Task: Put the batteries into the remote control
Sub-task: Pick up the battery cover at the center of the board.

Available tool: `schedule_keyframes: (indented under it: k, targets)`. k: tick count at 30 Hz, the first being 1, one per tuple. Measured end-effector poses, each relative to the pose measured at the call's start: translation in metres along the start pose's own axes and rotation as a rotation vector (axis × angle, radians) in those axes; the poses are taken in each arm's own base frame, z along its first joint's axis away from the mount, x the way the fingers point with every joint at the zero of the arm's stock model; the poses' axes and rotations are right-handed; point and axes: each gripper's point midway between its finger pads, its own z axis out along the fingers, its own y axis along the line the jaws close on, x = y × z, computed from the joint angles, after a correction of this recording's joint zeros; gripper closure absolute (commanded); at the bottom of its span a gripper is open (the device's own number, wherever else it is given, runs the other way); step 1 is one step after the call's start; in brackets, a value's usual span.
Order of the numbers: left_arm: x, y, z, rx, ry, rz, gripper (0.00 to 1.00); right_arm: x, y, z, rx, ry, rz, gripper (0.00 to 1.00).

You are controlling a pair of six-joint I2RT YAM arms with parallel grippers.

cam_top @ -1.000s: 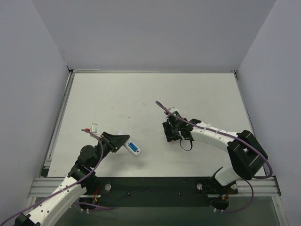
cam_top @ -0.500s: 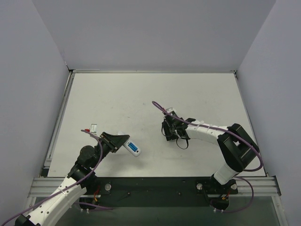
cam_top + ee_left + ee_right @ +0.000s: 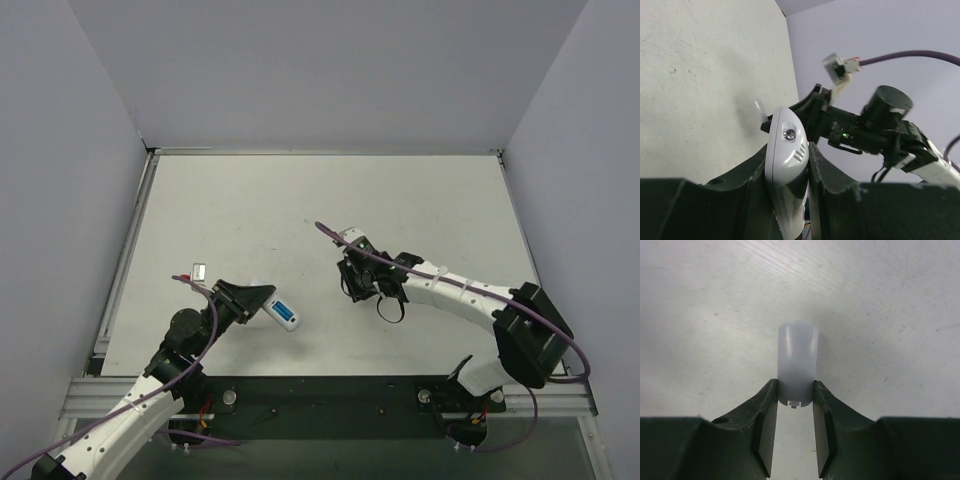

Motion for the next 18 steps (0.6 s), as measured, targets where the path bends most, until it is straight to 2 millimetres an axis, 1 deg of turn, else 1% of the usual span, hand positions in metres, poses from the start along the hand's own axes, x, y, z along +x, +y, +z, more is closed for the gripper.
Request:
schedule_keyframes:
  k: [2,5,7,8,9,13,16,18]
  targets:
    - [-0.001,0.0,0.001,-0.002,-0.003,-0.012,1.0,-0.014,0.015,-0.019,-0.037,-0.046,-0.05,0.89]
    - [-0.002,0.0,0.002,-0.004,-0.009,-0.02,1.0,-0.045,0.044,-0.055,-0.104,-0.138,-0.13,0.91]
    - [-0.003,0.0,0.002,-0.006,-0.015,-0.021,1.0,-0.065,0.066,-0.084,-0.158,-0.207,-0.184,0.91]
    - [-0.003,0.0,0.003,-0.007,-0.018,-0.021,1.0,-0.071,0.073,-0.094,-0.176,-0.228,-0.202,0.91]
    - [-0.004,0.0,0.003,-0.007,-0.021,-0.022,1.0,-0.075,0.083,-0.107,-0.198,-0.247,-0.232,0.91]
    - [-0.005,0.0,0.004,-0.008,-0.028,-0.029,1.0,-0.081,0.11,-0.14,-0.257,-0.273,-0.32,0.91]
    - [-0.006,0.0,0.004,-0.007,-0.03,-0.032,1.0,-0.078,0.125,-0.158,-0.287,-0.26,-0.381,0.91]
    - [-0.006,-0.001,0.004,-0.005,-0.032,-0.036,1.0,-0.079,0.134,-0.165,-0.299,-0.249,-0.414,0.92]
